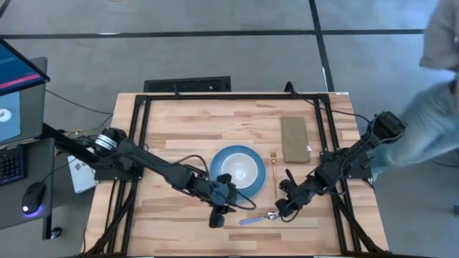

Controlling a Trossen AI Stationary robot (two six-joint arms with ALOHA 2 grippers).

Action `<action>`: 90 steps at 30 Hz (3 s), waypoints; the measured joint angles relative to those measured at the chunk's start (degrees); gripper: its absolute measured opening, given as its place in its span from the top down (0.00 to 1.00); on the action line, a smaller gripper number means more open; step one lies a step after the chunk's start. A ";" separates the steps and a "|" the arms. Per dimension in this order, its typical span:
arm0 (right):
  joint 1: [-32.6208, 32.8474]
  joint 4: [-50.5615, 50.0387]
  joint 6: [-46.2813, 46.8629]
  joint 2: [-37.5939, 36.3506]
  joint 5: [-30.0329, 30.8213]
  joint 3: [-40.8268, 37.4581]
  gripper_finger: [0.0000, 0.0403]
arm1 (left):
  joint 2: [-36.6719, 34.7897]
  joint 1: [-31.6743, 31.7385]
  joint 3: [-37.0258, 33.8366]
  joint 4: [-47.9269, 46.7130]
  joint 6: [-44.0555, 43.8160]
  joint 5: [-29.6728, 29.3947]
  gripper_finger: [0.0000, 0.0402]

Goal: Set table place
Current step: Place the small silver tool inside the white bowl

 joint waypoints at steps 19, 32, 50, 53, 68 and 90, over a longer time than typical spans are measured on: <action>0.48 -6.35 0.13 0.16 1.03 0.04 0.62 | 19.90 -3.01 18.63 -4.10 -3.57 -0.69 0.81; 0.74 -5.78 0.05 0.16 1.28 0.07 0.62 | 22.35 -2.24 21.63 -5.51 -5.76 -3.94 0.81; 0.74 -6.40 -0.43 0.13 1.45 0.05 0.62 | 26.66 -4.18 21.65 -5.78 -13.49 -8.55 0.81; 0.74 -6.16 -0.44 0.13 1.45 0.04 0.62 | 26.74 -4.21 21.75 -4.57 -13.78 -8.42 0.81; 1.13 -6.27 1.17 2.13 2.98 0.02 0.62 | 26.87 -4.29 21.69 -3.94 -14.29 -8.83 0.81; 1.14 10.33 -0.24 17.69 2.98 3.14 0.76 | 26.87 -4.29 21.69 -5.15 -14.28 -8.61 0.81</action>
